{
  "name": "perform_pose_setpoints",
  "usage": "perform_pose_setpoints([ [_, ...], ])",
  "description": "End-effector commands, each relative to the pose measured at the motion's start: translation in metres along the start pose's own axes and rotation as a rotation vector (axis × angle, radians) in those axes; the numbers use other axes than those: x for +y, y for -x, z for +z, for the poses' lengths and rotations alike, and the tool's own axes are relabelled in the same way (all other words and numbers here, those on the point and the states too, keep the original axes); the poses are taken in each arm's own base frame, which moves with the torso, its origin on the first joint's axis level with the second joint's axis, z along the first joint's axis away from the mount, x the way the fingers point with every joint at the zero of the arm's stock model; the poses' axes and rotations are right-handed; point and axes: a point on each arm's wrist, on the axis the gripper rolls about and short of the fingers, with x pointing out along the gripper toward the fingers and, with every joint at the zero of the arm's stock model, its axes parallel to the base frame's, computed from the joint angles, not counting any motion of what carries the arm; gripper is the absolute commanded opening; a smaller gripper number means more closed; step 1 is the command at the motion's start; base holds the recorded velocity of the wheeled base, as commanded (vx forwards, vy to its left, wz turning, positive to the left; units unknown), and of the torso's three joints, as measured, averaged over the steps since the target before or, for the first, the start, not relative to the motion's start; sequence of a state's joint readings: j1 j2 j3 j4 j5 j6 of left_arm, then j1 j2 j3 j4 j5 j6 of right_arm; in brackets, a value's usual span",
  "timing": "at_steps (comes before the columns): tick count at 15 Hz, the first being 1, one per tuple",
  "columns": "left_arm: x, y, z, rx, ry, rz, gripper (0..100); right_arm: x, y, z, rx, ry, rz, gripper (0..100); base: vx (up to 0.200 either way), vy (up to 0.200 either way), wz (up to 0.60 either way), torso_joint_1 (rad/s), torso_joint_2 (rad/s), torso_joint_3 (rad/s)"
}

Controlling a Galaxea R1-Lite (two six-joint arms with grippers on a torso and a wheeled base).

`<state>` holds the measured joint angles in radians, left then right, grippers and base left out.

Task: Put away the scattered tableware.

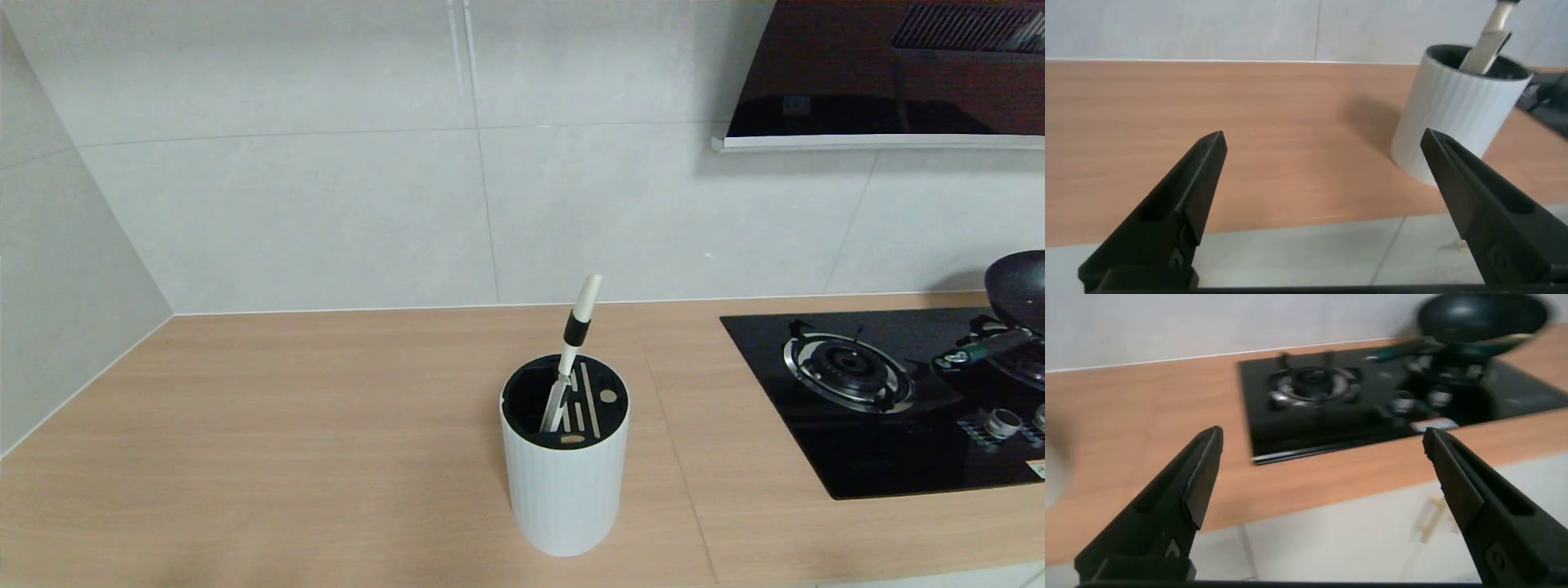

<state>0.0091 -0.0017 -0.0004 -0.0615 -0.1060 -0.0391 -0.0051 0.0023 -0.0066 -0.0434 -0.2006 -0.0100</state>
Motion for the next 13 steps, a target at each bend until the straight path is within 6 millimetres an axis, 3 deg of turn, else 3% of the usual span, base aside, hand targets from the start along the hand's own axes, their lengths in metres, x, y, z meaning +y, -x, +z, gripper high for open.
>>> perform_pose_setpoints([
  [1,0.0015,-0.0001,-0.0005,0.007,-0.075,0.066,100,0.0027,0.0000,-0.0035,0.023,-0.022,0.118,100,0.000,0.000,0.00,0.000,0.00,0.000],
  [3,0.0047,0.0005,-0.0039,0.042,-0.059,0.203,100,0.0037,0.0004,-0.0061,0.049,0.005,0.165,100,0.000,0.000,0.00,0.000,0.00,0.000],
  [9,0.0032,0.0002,-0.0060,0.063,-0.106,0.130,100,0.0037,0.0004,-0.0059,0.047,0.004,0.163,100,0.000,0.000,0.00,0.000,0.00,0.000],
  [13,0.0032,0.0002,-0.0060,0.057,-0.029,0.132,100,0.0037,0.0004,-0.0059,0.048,0.002,0.165,100,0.000,0.000,0.00,0.000,0.00,0.000],
])
